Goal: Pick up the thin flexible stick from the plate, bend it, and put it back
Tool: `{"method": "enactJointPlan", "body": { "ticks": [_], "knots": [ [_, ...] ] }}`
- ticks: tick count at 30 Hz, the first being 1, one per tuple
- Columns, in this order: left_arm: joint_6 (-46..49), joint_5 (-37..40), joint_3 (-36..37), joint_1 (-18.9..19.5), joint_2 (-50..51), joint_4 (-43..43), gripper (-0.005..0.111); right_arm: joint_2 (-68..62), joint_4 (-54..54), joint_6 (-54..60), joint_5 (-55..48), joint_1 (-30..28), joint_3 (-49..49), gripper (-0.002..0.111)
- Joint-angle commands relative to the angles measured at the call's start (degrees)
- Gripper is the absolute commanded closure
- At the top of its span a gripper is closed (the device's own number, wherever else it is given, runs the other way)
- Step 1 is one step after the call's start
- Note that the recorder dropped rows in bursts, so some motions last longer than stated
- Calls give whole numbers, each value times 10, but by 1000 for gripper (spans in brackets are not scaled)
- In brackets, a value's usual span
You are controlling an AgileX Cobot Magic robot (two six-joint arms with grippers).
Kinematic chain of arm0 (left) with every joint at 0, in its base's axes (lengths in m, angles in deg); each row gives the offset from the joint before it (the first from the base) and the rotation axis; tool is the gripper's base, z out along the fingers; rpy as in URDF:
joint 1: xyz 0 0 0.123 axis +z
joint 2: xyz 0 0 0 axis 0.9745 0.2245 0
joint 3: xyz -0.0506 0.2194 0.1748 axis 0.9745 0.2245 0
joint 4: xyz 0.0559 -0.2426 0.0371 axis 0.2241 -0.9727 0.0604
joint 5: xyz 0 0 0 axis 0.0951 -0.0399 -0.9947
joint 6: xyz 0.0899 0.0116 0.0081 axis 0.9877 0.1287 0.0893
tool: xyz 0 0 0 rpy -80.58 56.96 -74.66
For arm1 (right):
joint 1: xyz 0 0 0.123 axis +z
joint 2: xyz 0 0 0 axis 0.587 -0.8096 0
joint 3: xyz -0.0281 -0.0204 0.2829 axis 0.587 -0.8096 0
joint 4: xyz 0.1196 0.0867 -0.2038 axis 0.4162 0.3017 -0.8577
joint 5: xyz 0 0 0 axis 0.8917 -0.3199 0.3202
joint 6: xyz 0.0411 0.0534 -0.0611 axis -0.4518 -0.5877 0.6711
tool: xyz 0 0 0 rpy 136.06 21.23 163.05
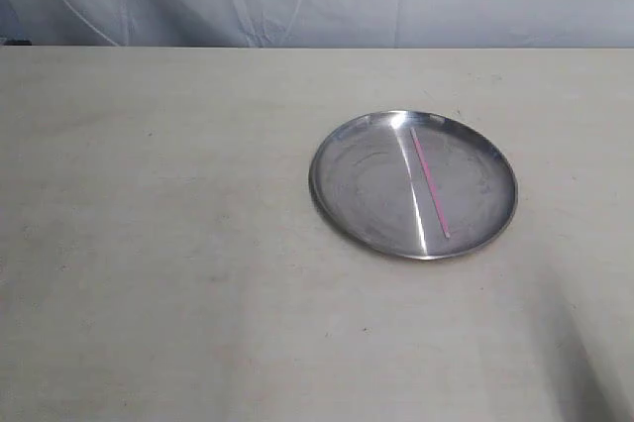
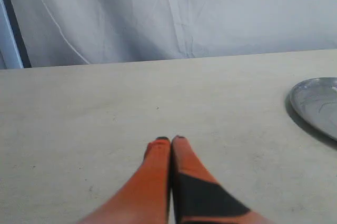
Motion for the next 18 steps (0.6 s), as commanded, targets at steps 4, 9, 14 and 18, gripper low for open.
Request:
{"method": "enactJointPlan", "body": {
  "ticks": [4, 9, 14, 18],
  "knots": [
    [-9, -59, 3, -3, -3, 15, 107, 4, 1, 0, 5, -4, -2, 109],
    [-94, -247, 3, -3, -3, -263, 107, 4, 1, 0, 5, -4, -2, 109],
    [-122, -226, -23, -3, -3, -359, 107, 4, 1, 0, 5, -4, -2, 109],
    [-117, -104, -152, -3, 71, -243, 107, 4, 1, 0, 5, -4, -2, 109]
  ]
}}
